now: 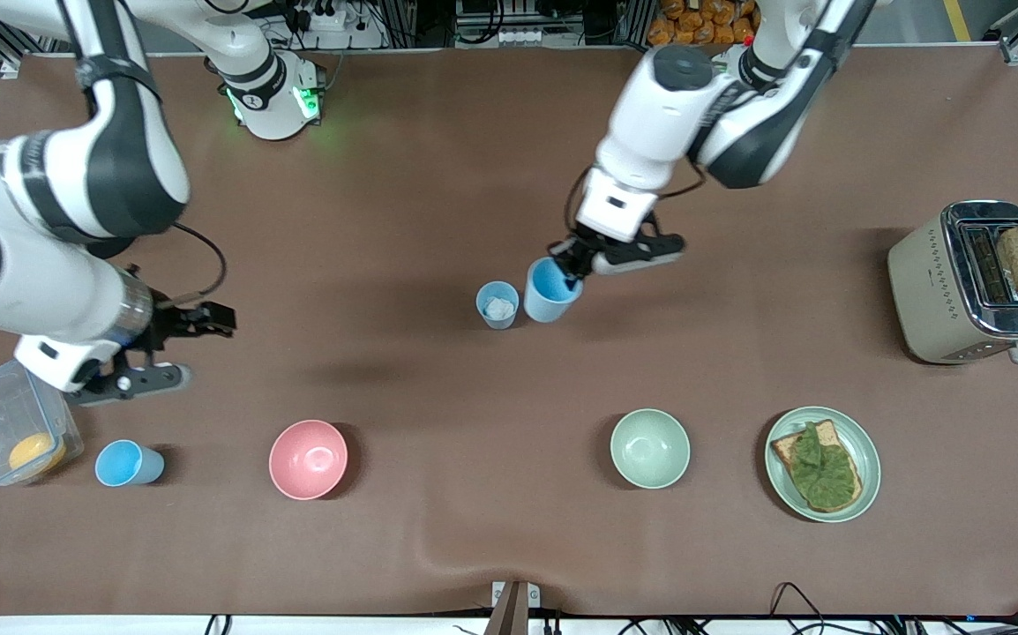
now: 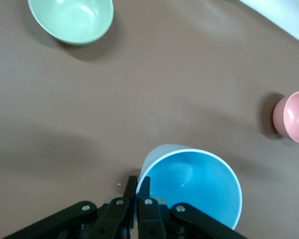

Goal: Stack blue cups with both arms
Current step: 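Retract the right gripper while the left gripper carries its cup toward center, then lower the held blue cup into the tissue cup and open the left gripper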

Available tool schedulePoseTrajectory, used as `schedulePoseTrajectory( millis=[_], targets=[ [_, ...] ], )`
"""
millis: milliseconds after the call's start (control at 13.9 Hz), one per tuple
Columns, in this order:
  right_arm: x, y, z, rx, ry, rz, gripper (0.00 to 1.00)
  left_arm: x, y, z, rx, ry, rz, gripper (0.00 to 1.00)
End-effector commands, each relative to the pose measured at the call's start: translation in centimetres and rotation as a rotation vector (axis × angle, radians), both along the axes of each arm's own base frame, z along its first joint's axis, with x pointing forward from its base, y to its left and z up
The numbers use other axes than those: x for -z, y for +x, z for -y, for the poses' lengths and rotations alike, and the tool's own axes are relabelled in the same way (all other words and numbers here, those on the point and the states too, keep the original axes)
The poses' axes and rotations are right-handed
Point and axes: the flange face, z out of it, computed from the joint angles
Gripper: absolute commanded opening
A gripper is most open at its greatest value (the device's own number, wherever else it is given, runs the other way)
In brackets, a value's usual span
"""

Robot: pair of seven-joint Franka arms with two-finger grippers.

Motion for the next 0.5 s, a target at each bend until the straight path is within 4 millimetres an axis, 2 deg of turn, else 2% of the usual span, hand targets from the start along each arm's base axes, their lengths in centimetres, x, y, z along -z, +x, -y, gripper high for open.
schedulePoseTrajectory(
  millis=[0,144,288,433],
  targets=[
    [-1.7,-3.9,2.8,-0.007,0.026,0.030,1.00,3.3,-0.3,3.5,0.021,0.052,-0.018,0.00],
    [-3.0,-4.8,4.5,-0.008,0.033,0.047,1.00,5.6,-1.1,5.4,0.048,0.093,-0.045,0.00],
    [-4.4,-6.6,5.0,-0.002,0.035,0.063,1.00,6.0,-1.5,6.5,0.032,0.110,-0.072,0.00],
    [-4.9,-7.5,7.2,0.021,0.036,0.065,1.00,6.0,-1.8,6.9,0.036,0.110,-0.073,0.00]
  ],
)
